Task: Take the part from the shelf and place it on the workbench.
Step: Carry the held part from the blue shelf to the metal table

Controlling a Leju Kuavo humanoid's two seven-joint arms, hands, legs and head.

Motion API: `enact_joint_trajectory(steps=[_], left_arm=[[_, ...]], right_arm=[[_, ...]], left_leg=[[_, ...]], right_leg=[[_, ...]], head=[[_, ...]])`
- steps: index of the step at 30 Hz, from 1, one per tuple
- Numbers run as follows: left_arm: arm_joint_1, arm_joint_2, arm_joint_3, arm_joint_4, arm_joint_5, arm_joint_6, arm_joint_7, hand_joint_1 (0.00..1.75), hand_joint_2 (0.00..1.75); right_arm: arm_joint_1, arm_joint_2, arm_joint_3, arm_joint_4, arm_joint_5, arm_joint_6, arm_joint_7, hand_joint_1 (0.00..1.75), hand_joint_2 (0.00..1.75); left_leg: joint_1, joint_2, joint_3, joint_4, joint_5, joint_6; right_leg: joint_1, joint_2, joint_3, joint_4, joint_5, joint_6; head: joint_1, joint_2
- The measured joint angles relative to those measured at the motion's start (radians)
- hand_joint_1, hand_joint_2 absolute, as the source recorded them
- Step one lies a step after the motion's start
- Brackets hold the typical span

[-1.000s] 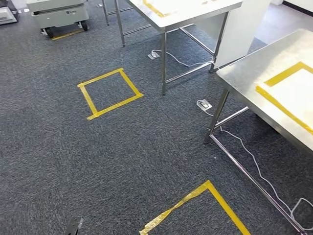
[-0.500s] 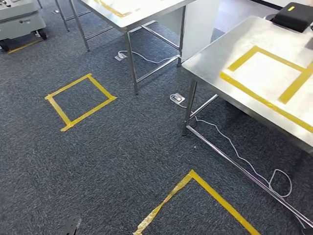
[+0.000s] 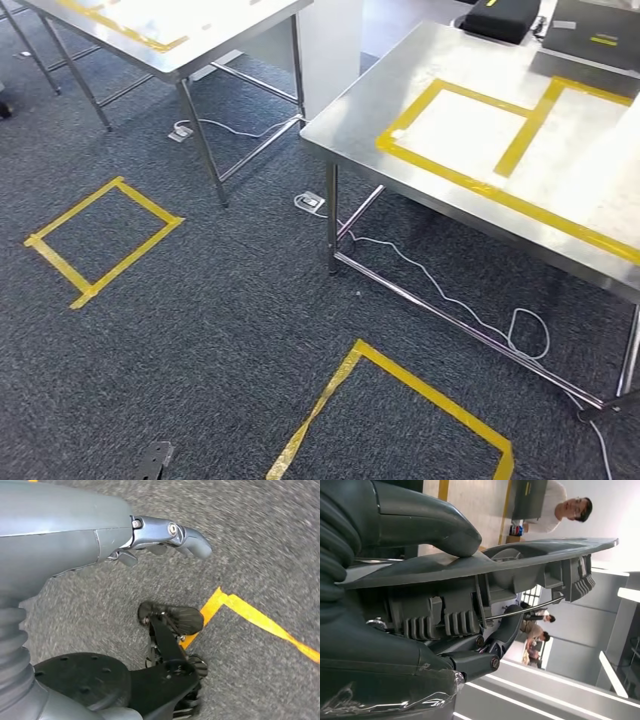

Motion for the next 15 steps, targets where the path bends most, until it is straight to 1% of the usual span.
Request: enact_joint_trajectory(steps=[1, 2, 3, 4, 5, 6, 7, 8, 9, 10, 11, 12, 13, 14, 15], left_arm=[[0.0, 0.0, 0.0, 0.0, 0.0, 0.0, 0.0, 0.0, 1.75], [-0.001, 0.0, 0.0, 0.0, -0.001, 0.0, 0.0, 0.0, 1.75], [-0.002, 0.0, 0.0, 0.0, -0.001, 0.0, -0.001, 0.0, 1.75], [-0.003, 0.0, 0.0, 0.0, -0.002, 0.0, -0.001, 0.0, 1.75], [-0.002, 0.0, 0.0, 0.0, -0.003, 0.0, -0.001, 0.0, 1.75], [-0.002, 0.001, 0.0, 0.0, -0.003, 0.001, -0.001, 0.0, 1.75], [0.0, 0.001, 0.0, 0.0, -0.004, 0.001, -0.001, 0.0, 1.75], [0.002, 0.001, 0.0, 0.0, -0.004, 0.001, 0.0, 0.0, 1.75], [0.003, 0.0, 0.0, 0.0, -0.004, 0.001, 0.0, 0.0, 1.75], [0.004, 0.0, 0.0, 0.0, -0.004, 0.001, 0.0, 0.0, 1.75], [0.004, -0.001, 0.0, 0.0, -0.004, 0.0, 0.0, 0.0, 1.75], [0.004, -0.002, 0.0, 0.0, -0.004, -0.001, -0.001, 0.0, 1.75], [0.003, -0.003, 0.0, 0.0, -0.004, -0.005, -0.002, 0.0, 1.75], [0.002, -0.003, 0.0, 0.0, -0.004, -0.012, -0.004, 0.0, 1.75], [0.001, -0.002, 0.0, 0.0, -0.003, -0.021, -0.007, 0.0, 1.75]], right_arm=[[0.0, -0.001, -0.001, 0.002, 0.001, 0.0, 0.0, 1.75, 1.75], [0.0, -0.002, -0.003, 0.004, 0.004, -0.002, -0.001, 1.75, 1.75], [0.001, -0.003, -0.006, 0.005, 0.01, -0.007, -0.001, 1.75, 1.75], [0.001, -0.004, -0.008, 0.007, 0.017, -0.016, -0.002, 1.75, 1.75], [-0.003, -0.004, -0.01, 0.008, 0.025, -0.028, -0.003, 1.75, 1.75], [-0.008, -0.005, -0.01, 0.01, 0.031, -0.039, -0.003, 1.75, 1.75], [-0.014, -0.005, -0.01, 0.011, 0.034, -0.048, -0.003, 1.75, 1.75], [-0.017, -0.006, -0.01, 0.013, 0.037, -0.056, -0.001, 1.75, 1.75], [-0.019, -0.007, -0.01, 0.015, 0.039, -0.062, 0.002, 1.75, 1.75], [-0.018, -0.009, -0.01, 0.018, 0.043, -0.067, 0.006, 1.75, 1.75], [-0.018, -0.014, -0.01, 0.02, 0.048, -0.071, 0.011, 1.75, 1.75], [-0.018, -0.02, -0.01, 0.022, 0.053, -0.074, 0.016, 1.75, 1.75], [-0.018, -0.026, -0.01, 0.024, 0.058, -0.075, 0.02, 1.75, 1.75], [-0.019, -0.032, -0.01, 0.026, 0.062, -0.077, 0.024, 1.75, 1.75], [-0.019, -0.038, -0.009, 0.029, 0.066, -0.08, 0.028, 1.75, 1.75]], left_leg=[[-0.001, -0.003, 0.006, -0.015, -0.001, 0.0], [-0.001, 0.009, 0.007, -0.021, -0.001, 0.001], [-0.001, 0.02, 0.009, -0.026, 0.003, 0.007], [-0.001, 0.032, 0.011, -0.033, 0.007, 0.013], [0.0, 0.043, 0.013, -0.039, 0.012, 0.018], [0.0, 0.054, 0.014, -0.042, 0.014, 0.021], [-0.002, 0.063, 0.014, -0.043, 0.014, 0.024], [-0.004, 0.072, 0.014, -0.043, 0.013, 0.025], [-0.004, 0.08, 0.014, -0.042, 0.013, 0.026], [-0.005, 0.086, 0.015, -0.042, 0.013, 0.026], [-0.004, 0.091, 0.016, -0.041, 0.012, 0.024], [-0.004, 0.095, 0.017, -0.04, 0.01, 0.022], [-0.006, 0.098, 0.018, -0.037, 0.008, 0.018], [-0.009, 0.1, 0.018, -0.034, 0.005, 0.013], [-0.011, 0.101, 0.018, -0.033, 0.0, 0.009]], right_leg=[[-0.002, 0.014, -0.004, -0.003, 0.003, 0.007], [-0.006, 0.027, -0.008, -0.008, 0.008, 0.015], [-0.007, 0.025, -0.012, -0.009, 0.01, 0.02], [-0.006, 0.005, -0.019, 0.0, 0.002, 0.024], [-0.002, -0.028, -0.034, 0.03, -0.018, 0.027], [0.001, -0.068, -0.058, 0.081, -0.048, 0.028], [0.004, -0.098, -0.085, 0.145, -0.083, 0.029], [0.004, -0.113, -0.109, 0.206, -0.11, 0.031], [0.004, -0.12, -0.122, 0.243, -0.121, 0.033], [0.004, -0.122, -0.118, 0.246, -0.114, 0.035], [0.003, -0.124, -0.093, 0.208, -0.091, 0.037], [0.002, -0.127, -0.053, 0.142, -0.061, 0.039], [0.002, -0.131, -0.014, 0.076, -0.04, 0.04], [0.002, -0.133, 0.018, 0.023, -0.026, 0.038], [0.002, -0.134, 0.034, -0.005, -0.024, 0.033]], head=[[0.0, 0.0], [0.0, 0.0], [0.0, 0.0], [0.002, 0.0], [0.005, 0.0], [0.007, 0.0], [0.009, 0.0], [0.009, 0.0], [0.009, 0.0], [0.009, 0.0], [0.009, 0.0], [0.009, 0.0], [0.009, 0.0], [0.009, 0.0], [0.008, 0.0]])
